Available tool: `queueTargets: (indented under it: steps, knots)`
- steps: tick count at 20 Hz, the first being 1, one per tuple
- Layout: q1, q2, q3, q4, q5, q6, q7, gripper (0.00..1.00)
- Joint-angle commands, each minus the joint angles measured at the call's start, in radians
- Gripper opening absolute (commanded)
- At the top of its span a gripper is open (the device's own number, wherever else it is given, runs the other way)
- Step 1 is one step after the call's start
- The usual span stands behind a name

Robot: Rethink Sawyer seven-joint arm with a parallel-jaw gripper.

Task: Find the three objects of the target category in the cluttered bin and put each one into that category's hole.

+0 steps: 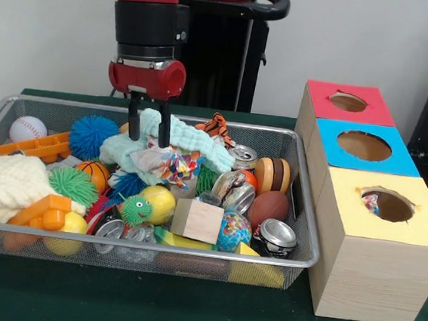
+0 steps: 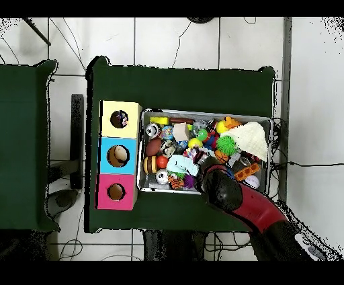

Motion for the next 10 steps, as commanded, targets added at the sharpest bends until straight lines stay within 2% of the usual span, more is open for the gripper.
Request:
queueTargets:
  steps: [1,6,10]
  knots:
    - [-0.003,0.077,0.025,-0.097,-0.017,-0.019,0.118,1.0]
    - [0.009,0.054,0.031,-0.074,-0.001,-0.018,0.143,1.0]
    - [0.006,0.072,0.034,-0.076,-0.006,-0.038,0.146,1.0]
